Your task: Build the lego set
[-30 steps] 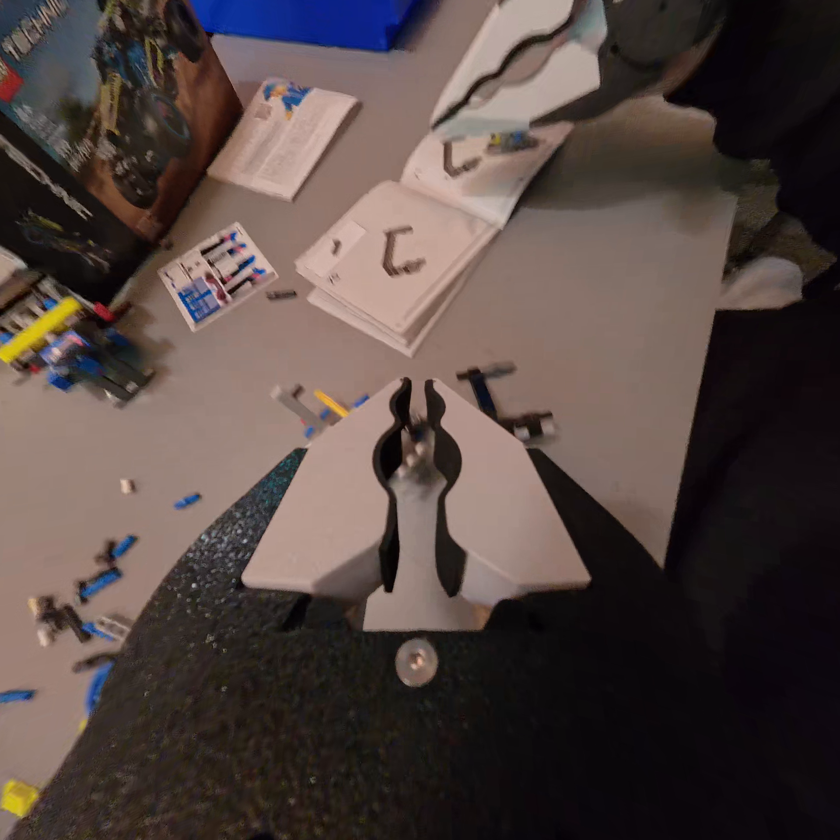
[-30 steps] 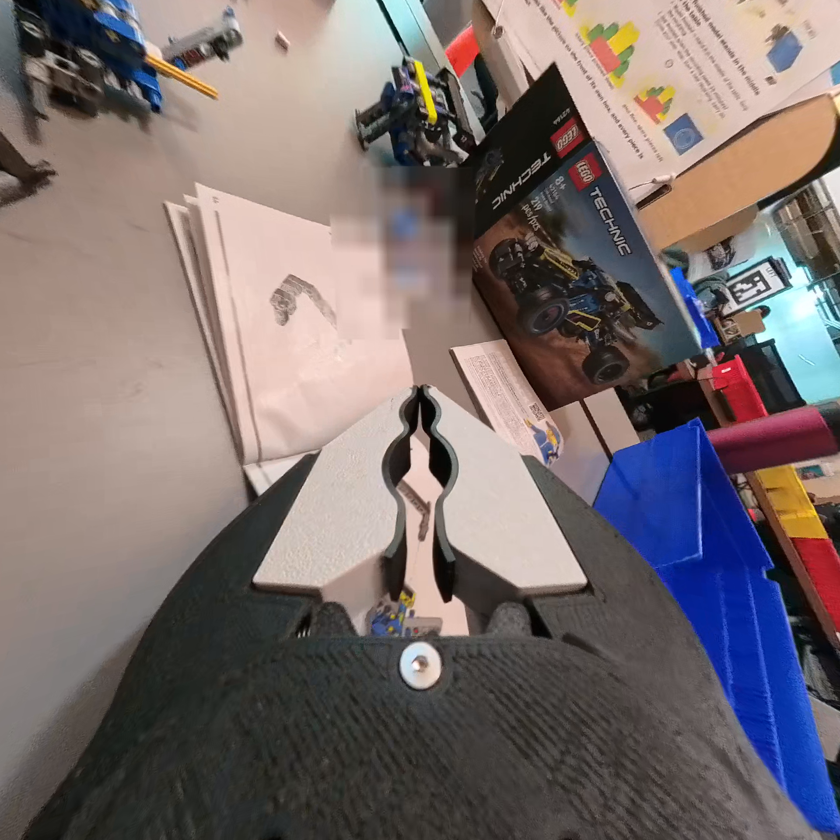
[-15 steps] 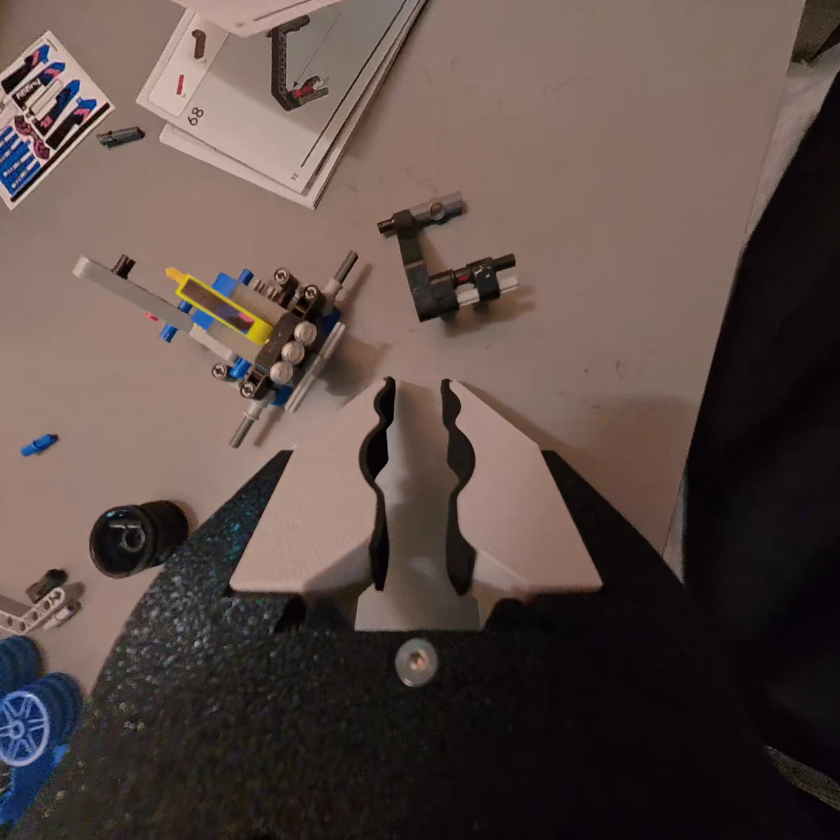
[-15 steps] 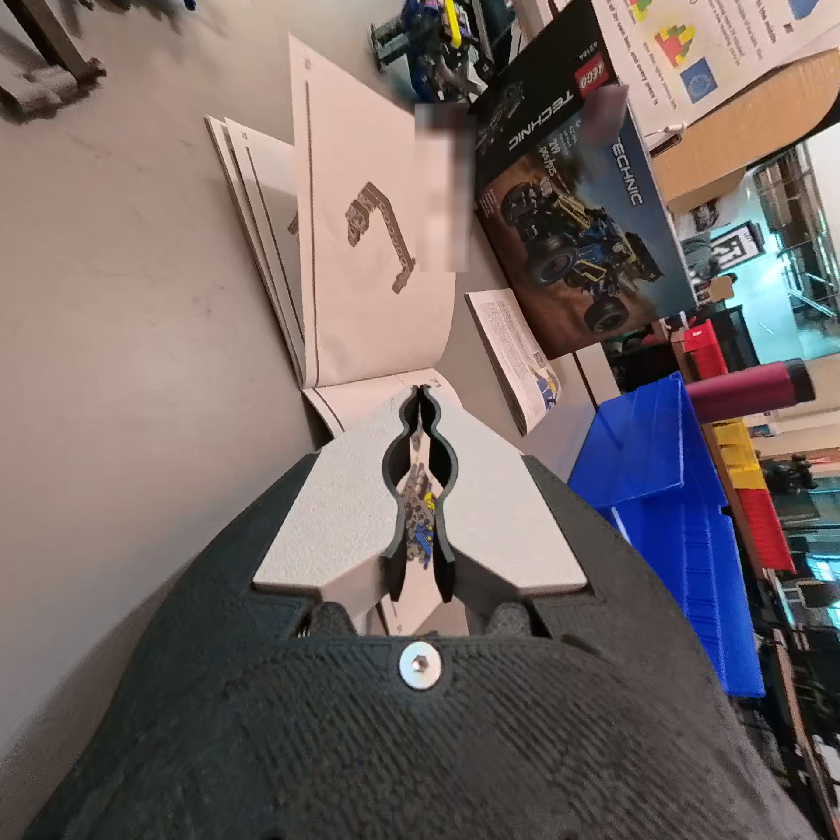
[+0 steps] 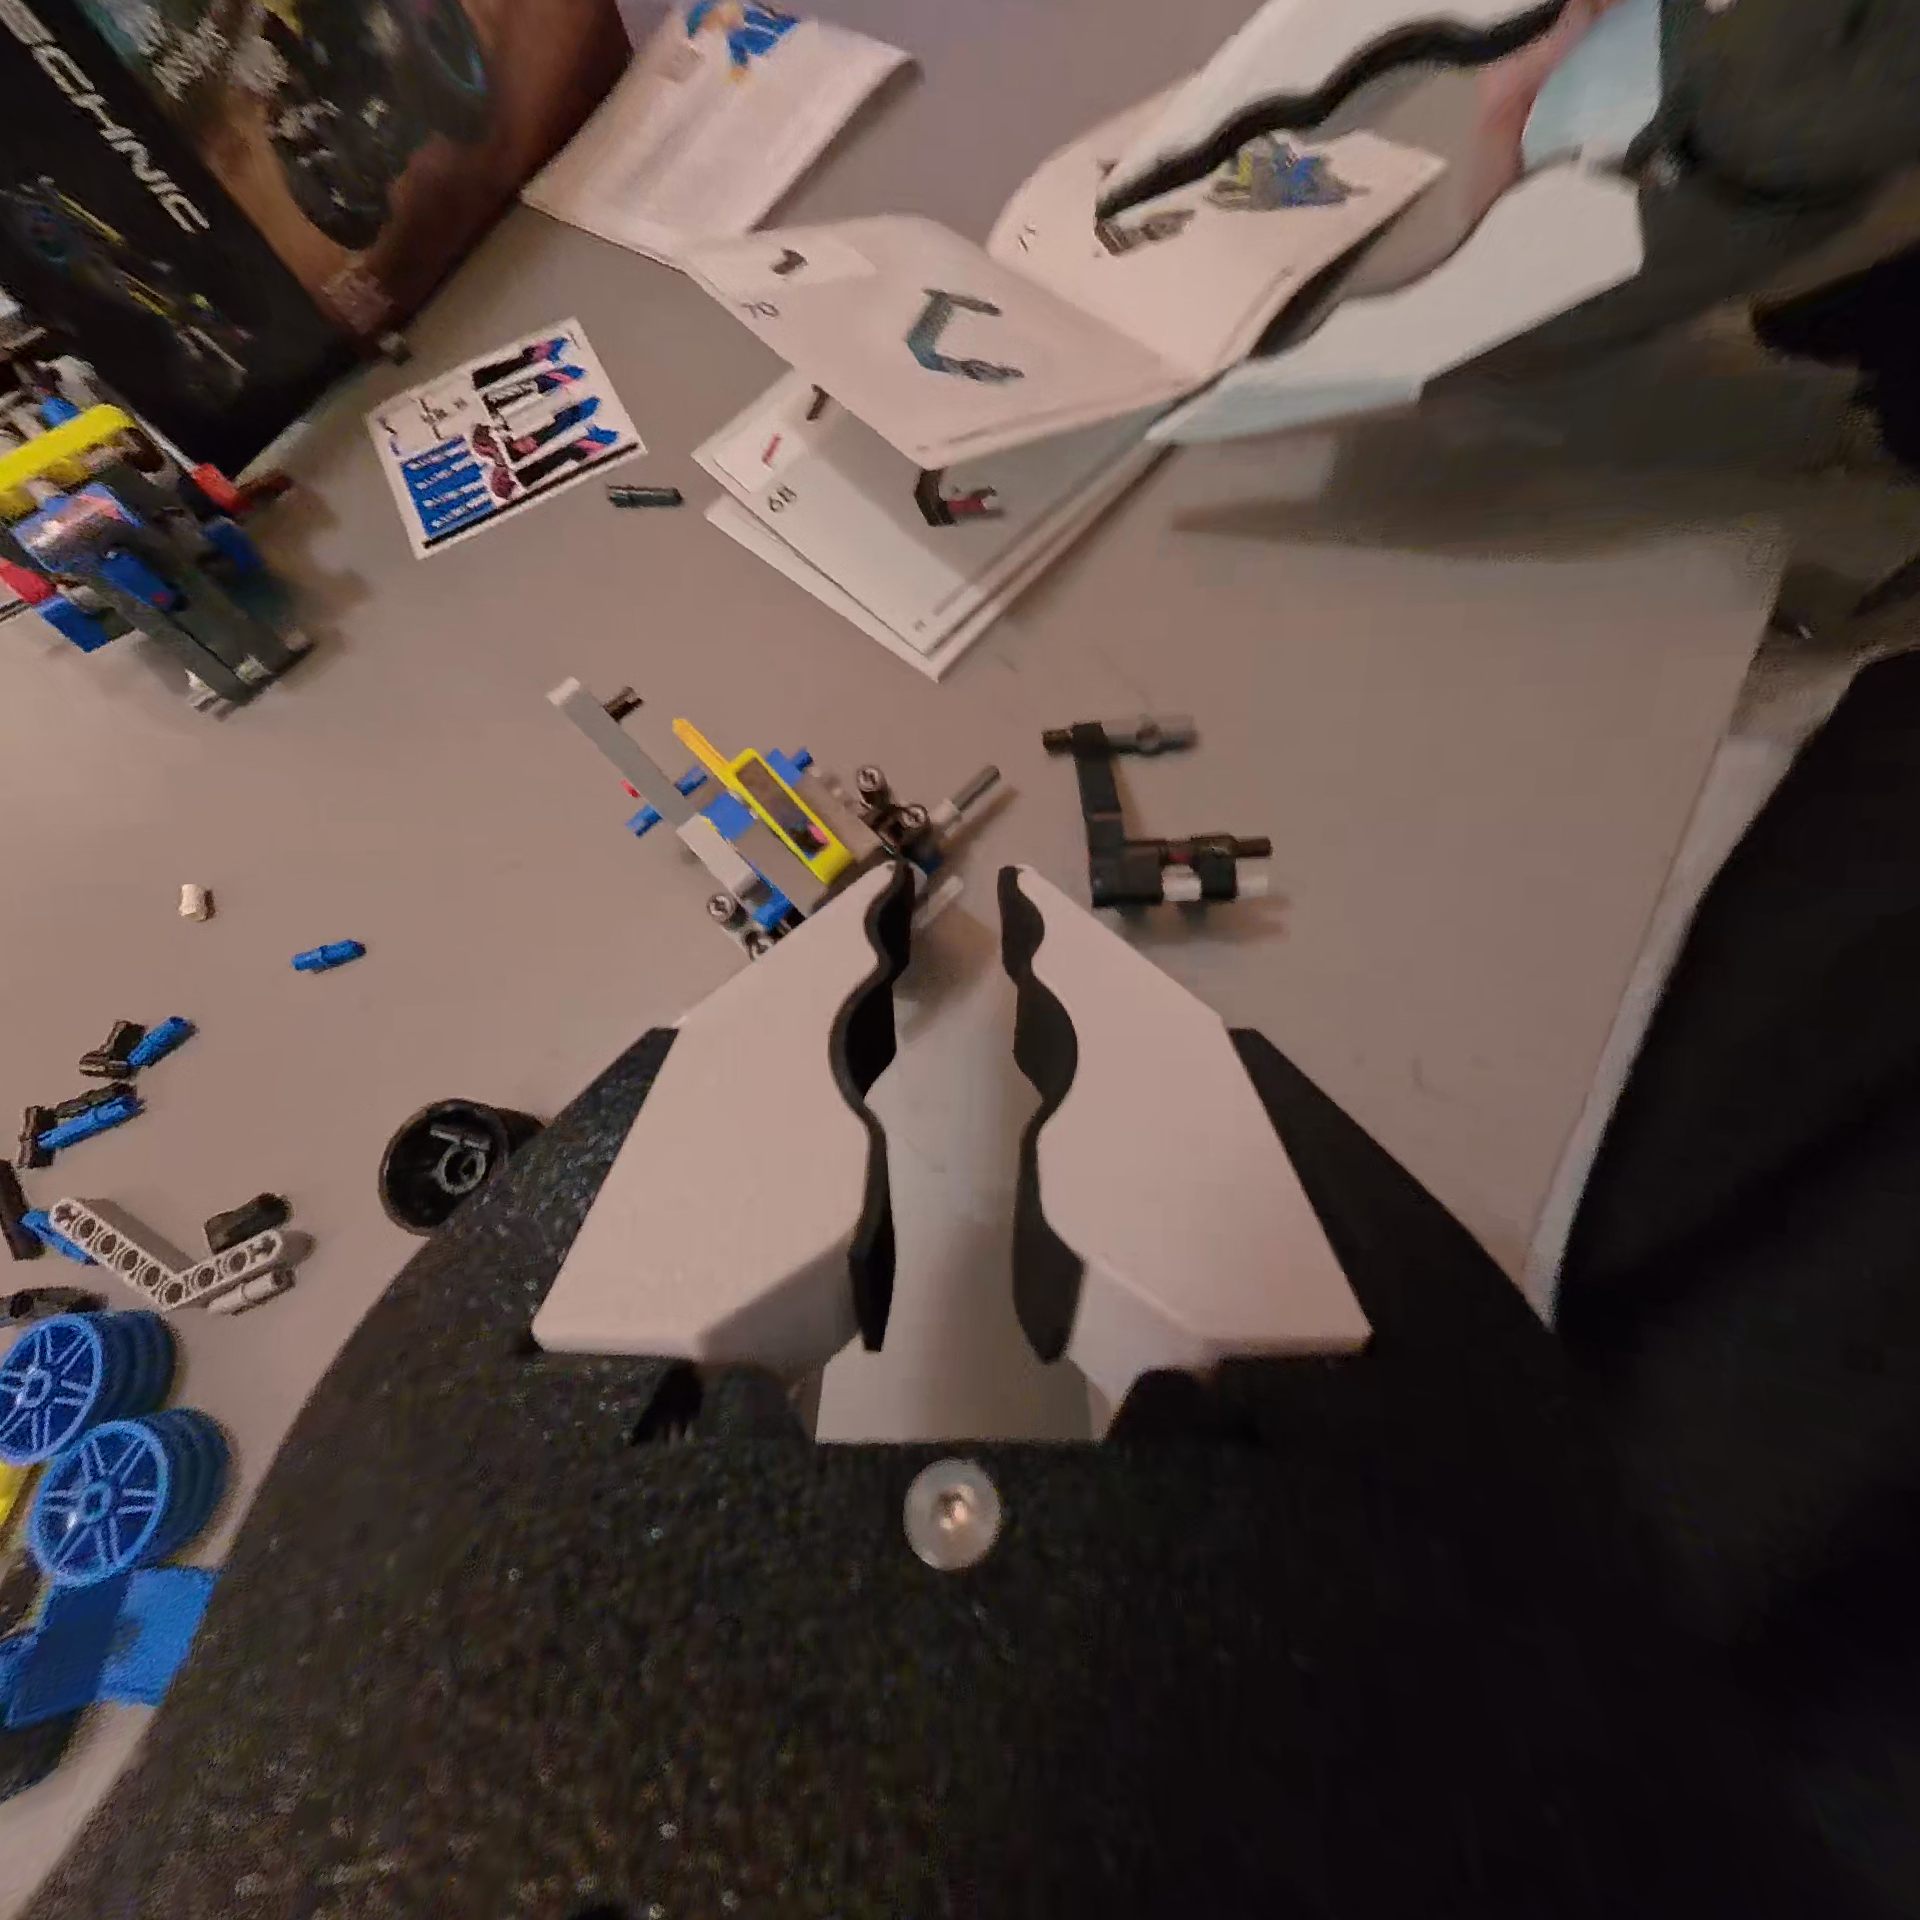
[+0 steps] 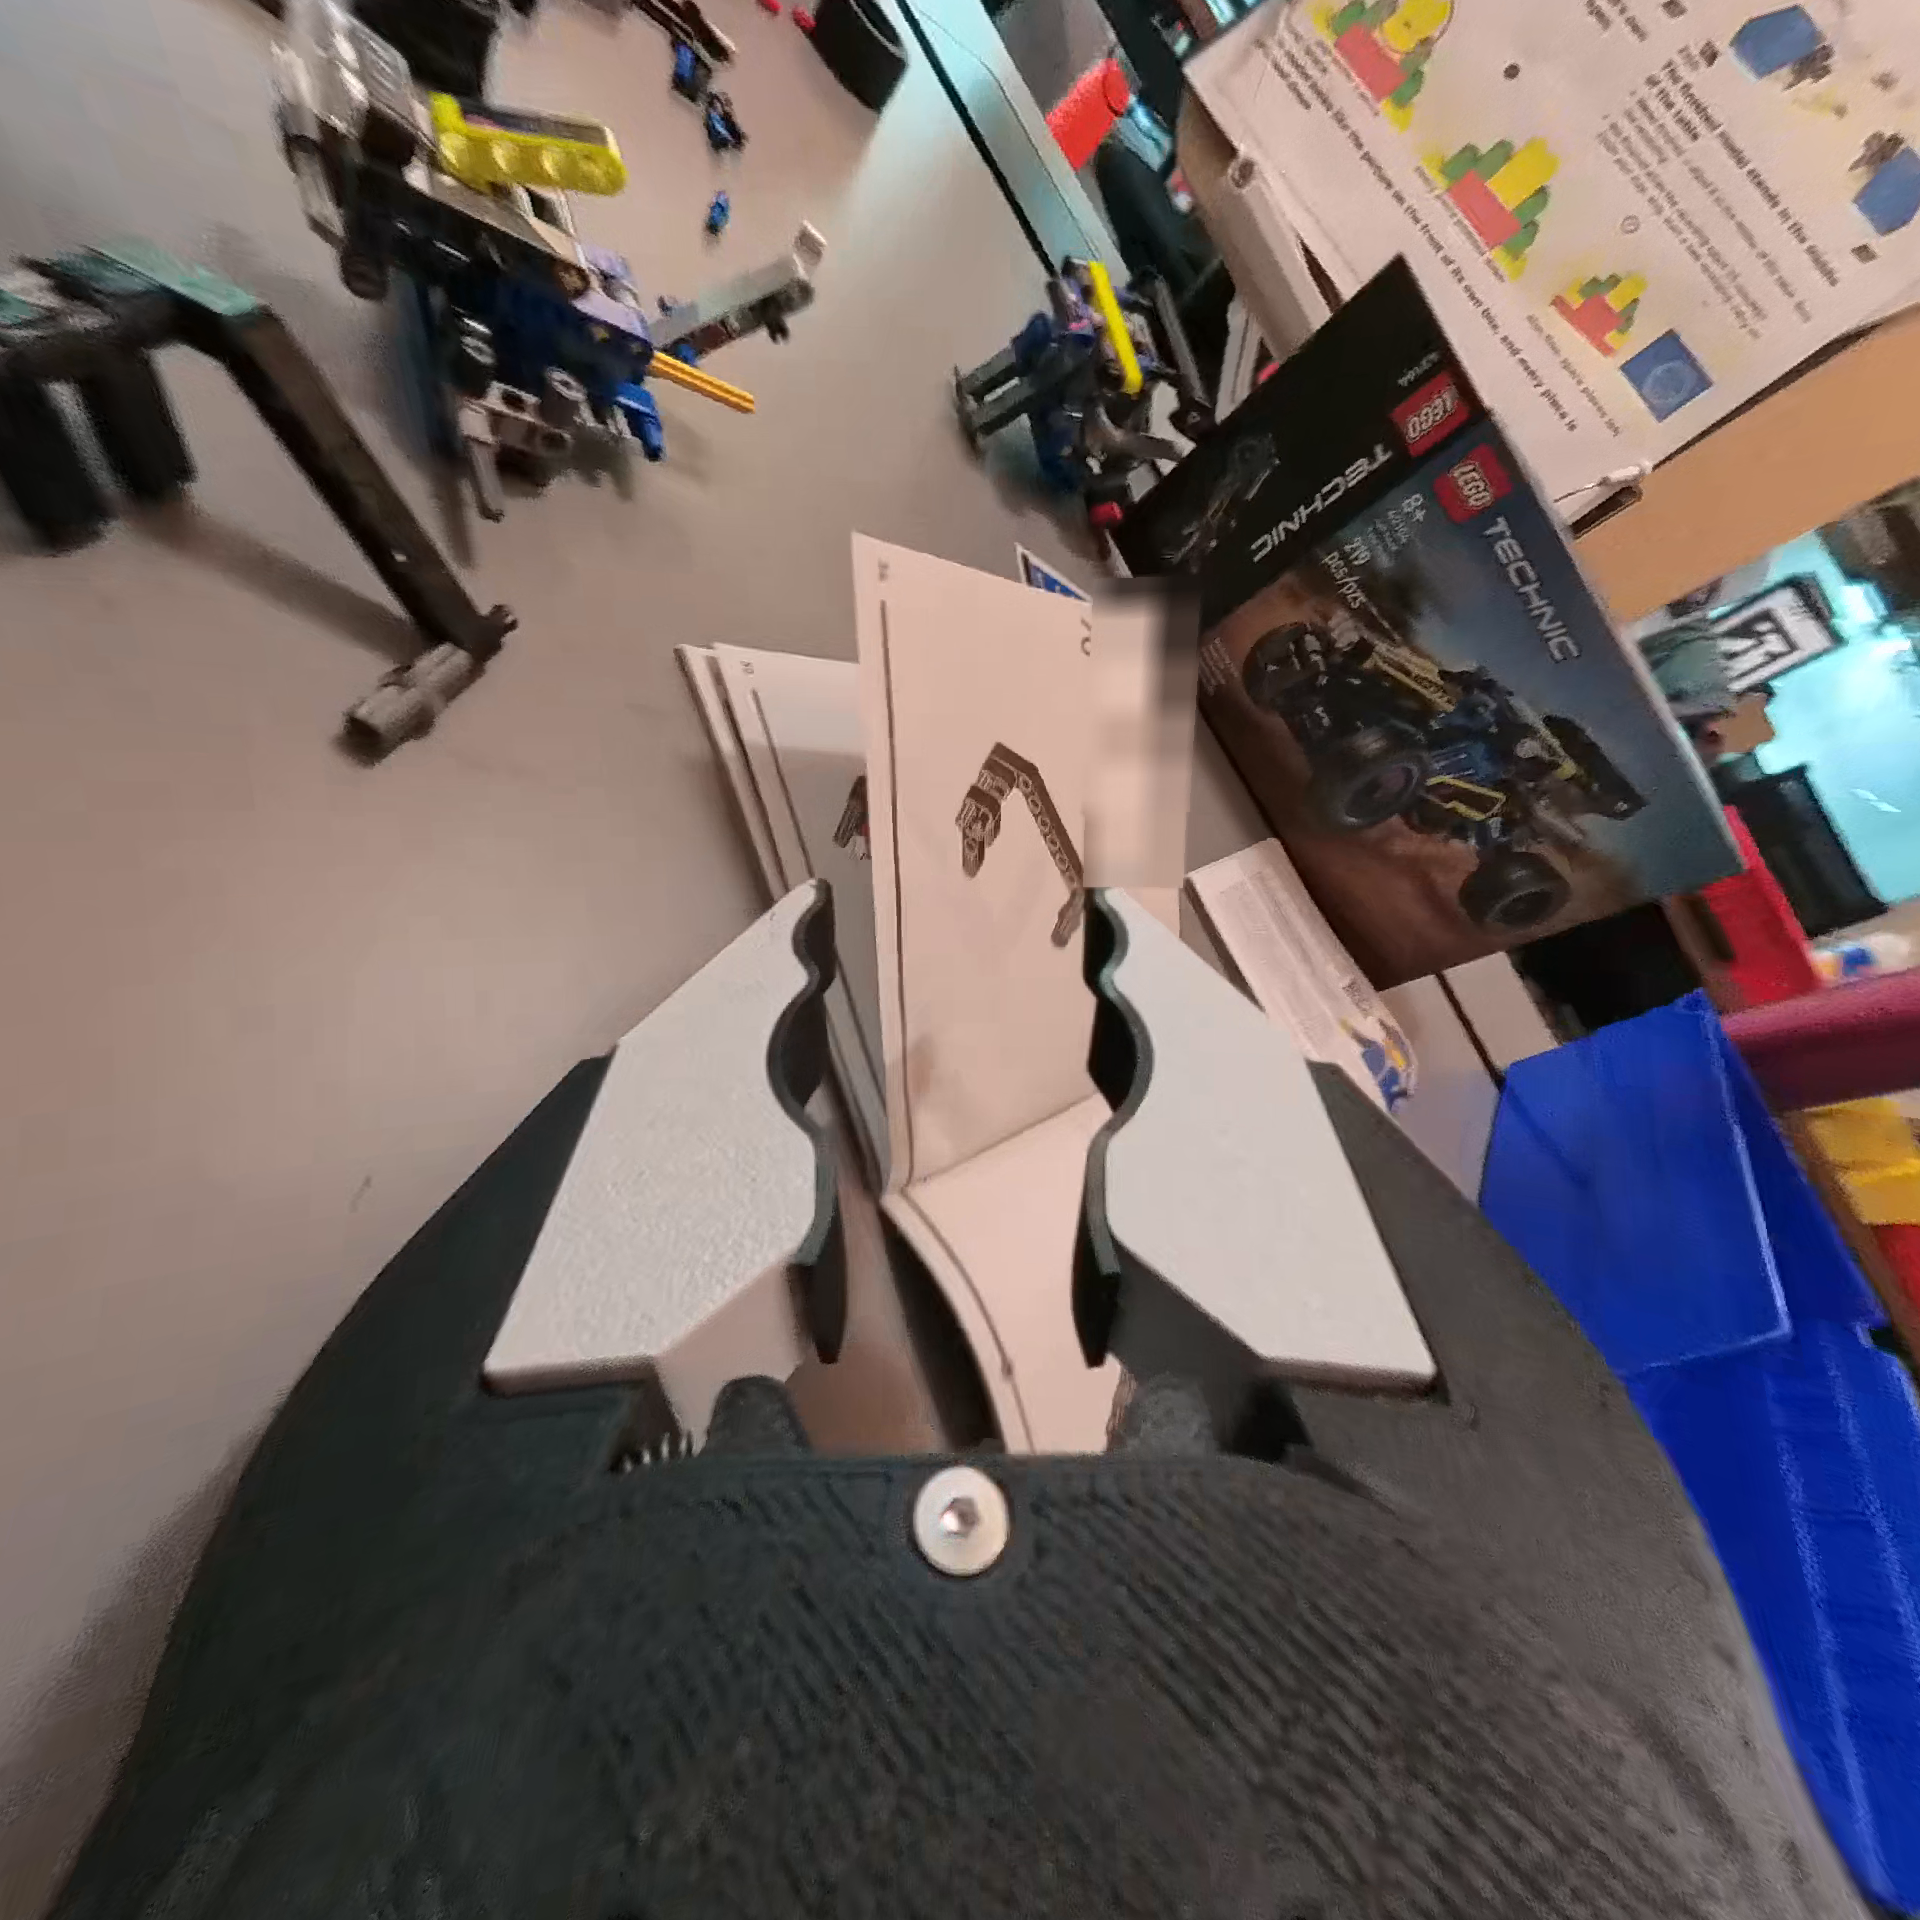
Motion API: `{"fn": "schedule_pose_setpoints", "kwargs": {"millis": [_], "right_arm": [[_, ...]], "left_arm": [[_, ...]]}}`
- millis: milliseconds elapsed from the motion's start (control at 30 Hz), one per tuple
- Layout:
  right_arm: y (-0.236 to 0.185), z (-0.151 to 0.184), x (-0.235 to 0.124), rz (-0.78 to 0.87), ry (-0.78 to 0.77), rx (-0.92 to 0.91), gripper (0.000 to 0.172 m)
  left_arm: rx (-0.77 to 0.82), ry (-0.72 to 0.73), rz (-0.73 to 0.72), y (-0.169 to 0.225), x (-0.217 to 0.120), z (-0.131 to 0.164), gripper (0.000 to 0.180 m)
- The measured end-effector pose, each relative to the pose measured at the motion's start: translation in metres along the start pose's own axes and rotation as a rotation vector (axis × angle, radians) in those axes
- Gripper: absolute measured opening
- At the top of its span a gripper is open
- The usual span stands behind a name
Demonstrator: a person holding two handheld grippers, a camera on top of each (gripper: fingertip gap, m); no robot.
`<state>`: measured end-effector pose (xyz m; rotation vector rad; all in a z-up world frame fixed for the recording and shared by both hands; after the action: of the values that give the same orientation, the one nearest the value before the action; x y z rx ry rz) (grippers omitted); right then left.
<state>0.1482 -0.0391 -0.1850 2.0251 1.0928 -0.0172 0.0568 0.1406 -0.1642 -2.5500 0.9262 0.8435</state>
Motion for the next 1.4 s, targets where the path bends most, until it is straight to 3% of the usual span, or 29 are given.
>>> {"fn": "schedule_pose_setpoints", "kwargs": {"millis": [33, 100, 167, 200, 300, 500, 700, 800, 900, 967, 1067, 1133, 1233, 1333, 1400], "right_arm": [[-0.001, -0.001, 0.007, 0.016, -0.019, -0.021, 0.048], [0.001, -0.002, 0.017, 0.071, -0.048, -0.051, 0.045], [0.006, -0.002, 0.017, 0.112, -0.075, -0.064, 0.009], [0.011, 0.001, 0.014, 0.142, -0.097, -0.060, 0.000], [0.032, 0.012, -0.010, 0.277, -0.074, 0.074, 0.000], [0.064, 0.057, -0.060, 0.276, 0.056, 0.722, 0.000], [0.073, 0.078, -0.073, 0.285, 0.010, 0.874, 0.000], [0.075, 0.082, -0.072, 0.274, -0.006, 0.928, 0.000], [0.073, 0.075, -0.066, 0.221, 0.023, 0.908, 0.000], [0.056, 0.049, -0.057, 0.044, 0.087, 0.755, 0.000], [0.019, 0.033, -0.041, -0.141, -0.063, 0.431, 0.000], [-0.007, 0.029, -0.030, -0.282, -0.139, 0.370, 0.000], [-0.025, 0.027, -0.017, -0.344, -0.165, 0.325, 0.002], [-0.026, 0.011, -0.032, -0.452, -0.070, 0.257, 0.015], [-0.001, 0.006, -0.050, -0.407, 0.025, 0.227, 0.004]], "left_arm": [[-0.009, 0.009, -0.011, -0.002, 0.003, -0.002, 0.013], [-0.008, 0.018, -0.016, -0.003, 0.008, -0.004, 0.013], [0.005, 0.010, -0.019, -0.003, 0.012, -0.004, 0.013], [0.016, 0.004, -0.024, -0.003, 0.013, -0.002, 0.013], [0.059, 0.005, -0.044, -0.007, 0.014, 0.004, 0.012], [-0.011, 0.078, -0.052, -0.017, 0.013, 0.007, 0.011], [0.024, 0.211, 0.080, -0.002, -0.004, -0.004, 0.009], [0.018, 0.189, 0.067, -0.003, -0.005, 0.004, 0.009], [0.019, 0.172, 0.042, -0.004, -0.008, 0.012, 0.009], [0.022, 0.191, 0.033, -0.004, -0.013, 0.012, 0.009], [0.017, 0.221, 0.023, -0.005, -0.020, 0.008, 0.008], [0.018, 0.224, 0.023, -0.006, -0.021, 0.006, 0.008], [0.029, 0.222, 0.032, -0.001, -0.019, -0.002, 0.008], [0.065, 0.231, 0.045, 0.008, -0.018, -0.018, 0.008], [0.076, 0.244, 0.045, 0.016, -0.018, -0.035, 0.009]]}}
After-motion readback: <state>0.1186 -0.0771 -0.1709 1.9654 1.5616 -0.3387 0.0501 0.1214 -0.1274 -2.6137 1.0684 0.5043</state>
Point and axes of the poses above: each gripper's, where its closed fingertips meet, x out along the fingers, z out of its underside, y = z × x across the jaws, the point moved 5 cm from there along -x, back along the fingers, and after that the axes turned 1 degree about z, right-handed, at the moved point
